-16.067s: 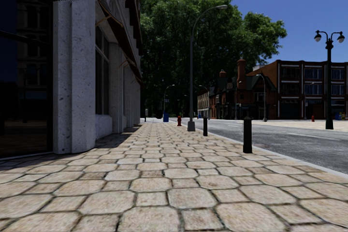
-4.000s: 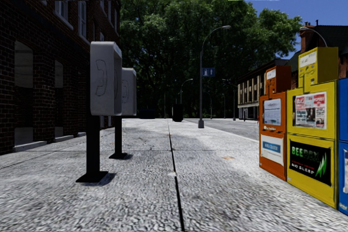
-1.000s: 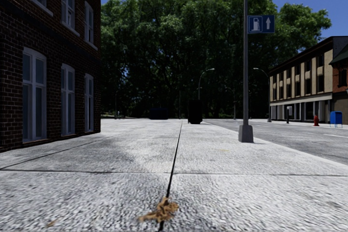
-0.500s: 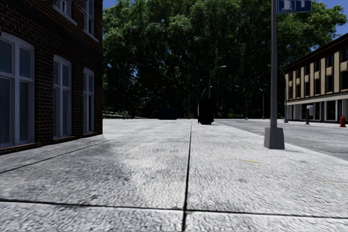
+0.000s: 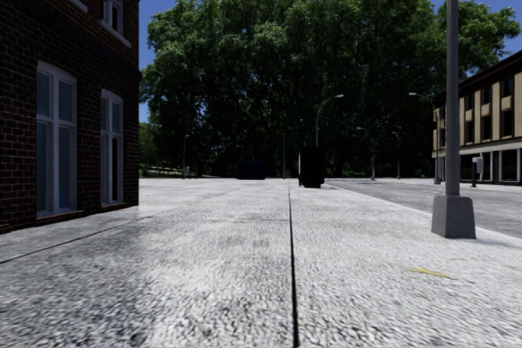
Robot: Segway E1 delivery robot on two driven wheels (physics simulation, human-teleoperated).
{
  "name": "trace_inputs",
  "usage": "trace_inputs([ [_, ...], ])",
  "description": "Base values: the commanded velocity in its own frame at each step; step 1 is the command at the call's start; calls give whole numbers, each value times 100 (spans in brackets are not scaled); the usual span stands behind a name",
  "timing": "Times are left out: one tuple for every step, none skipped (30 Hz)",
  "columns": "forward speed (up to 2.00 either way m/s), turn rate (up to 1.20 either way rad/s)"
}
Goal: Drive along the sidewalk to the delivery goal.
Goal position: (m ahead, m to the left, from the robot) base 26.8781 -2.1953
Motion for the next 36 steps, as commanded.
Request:
trace_inputs([
  [195, 0],
  [193, 0],
  [190, 0],
  [186, 0],
  [186, 0],
  [184, 0],
  [182, 0],
  [181, 0],
  [181, 0],
  [181, 0],
  [180, 0],
  [179, 0],
  [178, 0],
  [178, 0],
  [178, 0],
  [177, 0],
  [176, 0],
  [176, 0],
  [175, 0],
  [175, 0],
  [174, 0],
  [172, 0],
  [172, 0],
  [172, 0],
  [170, 0],
  [170, 0],
  [169, 0],
  [169, 0],
  [168, 0],
  [168, 0],
  [168, 0],
  [167, 0],
  [167, 0],
  [166, 0],
  [166, 0],
  [166, 0],
])
